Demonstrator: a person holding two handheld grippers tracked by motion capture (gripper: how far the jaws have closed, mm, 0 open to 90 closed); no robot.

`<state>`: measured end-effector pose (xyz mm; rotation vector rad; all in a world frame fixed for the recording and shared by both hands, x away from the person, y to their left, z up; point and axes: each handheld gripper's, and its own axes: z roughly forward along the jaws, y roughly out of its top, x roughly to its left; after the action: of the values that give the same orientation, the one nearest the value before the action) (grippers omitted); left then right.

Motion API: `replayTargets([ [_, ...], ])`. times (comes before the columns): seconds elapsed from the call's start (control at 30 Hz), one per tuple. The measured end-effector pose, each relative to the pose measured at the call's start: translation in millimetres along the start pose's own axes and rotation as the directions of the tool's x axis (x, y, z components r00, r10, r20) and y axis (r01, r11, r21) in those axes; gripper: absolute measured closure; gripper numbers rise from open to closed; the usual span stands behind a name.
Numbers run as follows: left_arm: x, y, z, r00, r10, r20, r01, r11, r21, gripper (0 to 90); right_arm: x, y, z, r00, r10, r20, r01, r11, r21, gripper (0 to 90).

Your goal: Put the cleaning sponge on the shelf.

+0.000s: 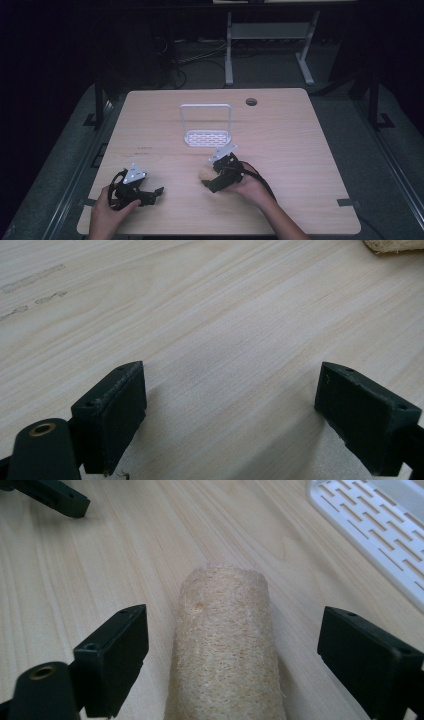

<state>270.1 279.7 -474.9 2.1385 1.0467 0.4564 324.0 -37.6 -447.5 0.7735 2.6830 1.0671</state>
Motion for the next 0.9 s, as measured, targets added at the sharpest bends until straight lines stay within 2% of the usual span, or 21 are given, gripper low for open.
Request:
replayTargets([
  [0.17, 0.0, 0.0, 0.0, 1.0000, 0.000, 0.000, 0.000, 1.0000, 0.000, 12.7, 0.8, -1.7, 3.2, 1.0000, 0.007, 0.001, -0.007, 1.000, 0.010, 13.5],
  [0.47, -0.1, 0.0, 0.0, 1.0000, -0.002, 0.001, 0.002, 1.0000, 0.000, 12.7, 3.2, -4.6, 7.9, 0.9999, -0.009, 0.010, 0.009, 0.999, 0.031, 15.0],
  [0.5, -0.2, 0.0, 0.0, 1.0000, -0.002, 0.001, 0.002, 1.0000, 0.000, 12.7, 3.2, -5.1, 8.5, 0.9999, -0.009, 0.008, 0.009, 0.999, 0.031, 19.1],
  [0.77, -0.1, 0.0, 0.0, 1.0000, -0.002, 0.001, 0.002, 1.0000, 0.000, 12.7, 4.0, -6.7, 8.5, 0.9999, -0.012, 0.009, 0.011, 0.999, 0.036, 28.1],
  [0.8, -0.1, 0.0, 0.0, 1.0000, -0.001, 0.001, 0.001, 1.0000, 0.000, 12.7, 4.4, -7.1, 8.6, 0.9999, -0.012, 0.007, 0.012, 0.999, 0.035, 33.6],
  [0.9, -0.1, 0.0, 0.1, 1.0000, -0.002, 0.001, 0.002, 1.0000, 0.000, 12.7, 5.1, -7.4, 8.7, 0.9998, -0.018, 0.012, 0.017, 0.999, 0.039, 38.7],
])
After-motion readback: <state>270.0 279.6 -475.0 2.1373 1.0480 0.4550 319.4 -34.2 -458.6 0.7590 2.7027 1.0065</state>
